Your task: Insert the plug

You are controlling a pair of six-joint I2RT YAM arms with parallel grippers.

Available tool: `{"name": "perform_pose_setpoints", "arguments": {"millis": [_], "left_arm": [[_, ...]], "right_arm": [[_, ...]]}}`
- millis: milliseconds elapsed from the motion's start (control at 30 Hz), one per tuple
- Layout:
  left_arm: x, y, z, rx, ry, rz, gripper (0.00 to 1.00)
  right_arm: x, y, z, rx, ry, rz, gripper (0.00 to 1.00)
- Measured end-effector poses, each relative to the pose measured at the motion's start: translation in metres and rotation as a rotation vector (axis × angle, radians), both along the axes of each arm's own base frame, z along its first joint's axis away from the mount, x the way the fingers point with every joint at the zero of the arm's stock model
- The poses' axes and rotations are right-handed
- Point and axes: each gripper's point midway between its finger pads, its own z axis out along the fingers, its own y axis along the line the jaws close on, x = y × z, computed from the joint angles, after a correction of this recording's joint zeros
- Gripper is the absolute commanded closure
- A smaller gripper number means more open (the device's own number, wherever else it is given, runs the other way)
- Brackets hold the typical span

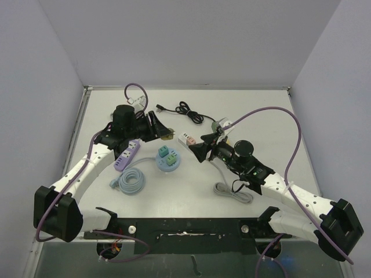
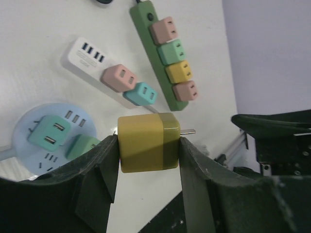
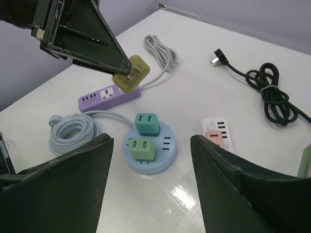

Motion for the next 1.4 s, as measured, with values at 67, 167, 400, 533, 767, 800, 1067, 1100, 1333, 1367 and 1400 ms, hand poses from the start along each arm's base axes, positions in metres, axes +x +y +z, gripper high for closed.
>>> {"name": "perform_pose_setpoints", "arguments": {"millis": [67, 167, 400, 533, 767, 800, 1067, 1100, 1333, 1367, 1400], "left_arm": [[-0.008, -0.006, 0.013, -0.046, -0.009, -0.035, 0.61], [-0.02, -0.014, 0.034, -0.114, -0.033, -0.082, 0.61], [-0.04, -0.026, 0.063, -0.228, -0.04, -0.168, 0.61], [-0.046, -0.028, 0.064, -0.243, -0.027, -0.197, 0.61], [-0.057, -0.027, 0.064, -0.245, -0.016, -0.225, 0.61], [-0.06, -0.027, 0.064, -0.244, -0.015, -0.233, 0.61], [-0.07, -0.025, 0.06, -0.224, -0.014, -0.267, 0.6], [-0.07, -0.025, 0.059, -0.222, -0.008, -0.266, 0.58], [-0.075, -0.024, 0.059, -0.219, -0.006, -0.283, 0.26], [-0.077, -0.023, 0.061, -0.221, -0.013, -0.285, 0.26], [-0.079, -0.022, 0.063, -0.224, -0.022, -0.286, 0.26]], "right_arm": [[-0.005, 0.005, 0.006, 0.019, -0.038, 0.034, 0.33], [-0.008, 0.015, 0.016, 0.04, -0.064, 0.071, 0.32], [-0.011, 0.055, 0.028, -0.012, -0.158, 0.202, 0.31], [-0.017, 0.066, 0.024, -0.061, -0.231, 0.28, 0.32], [-0.014, 0.076, 0.031, -0.127, -0.351, 0.365, 0.38], [-0.013, 0.075, 0.032, -0.131, -0.36, 0.369, 0.41], [-0.015, 0.08, 0.032, -0.165, -0.403, 0.455, 0.63], [-0.016, 0.081, 0.03, -0.171, -0.404, 0.466, 0.69], [-0.017, 0.084, 0.028, -0.188, -0.408, 0.514, 0.89], [-0.017, 0.084, 0.028, -0.188, -0.409, 0.512, 0.89], [-0.016, 0.084, 0.03, -0.183, -0.416, 0.51, 0.89]]}}
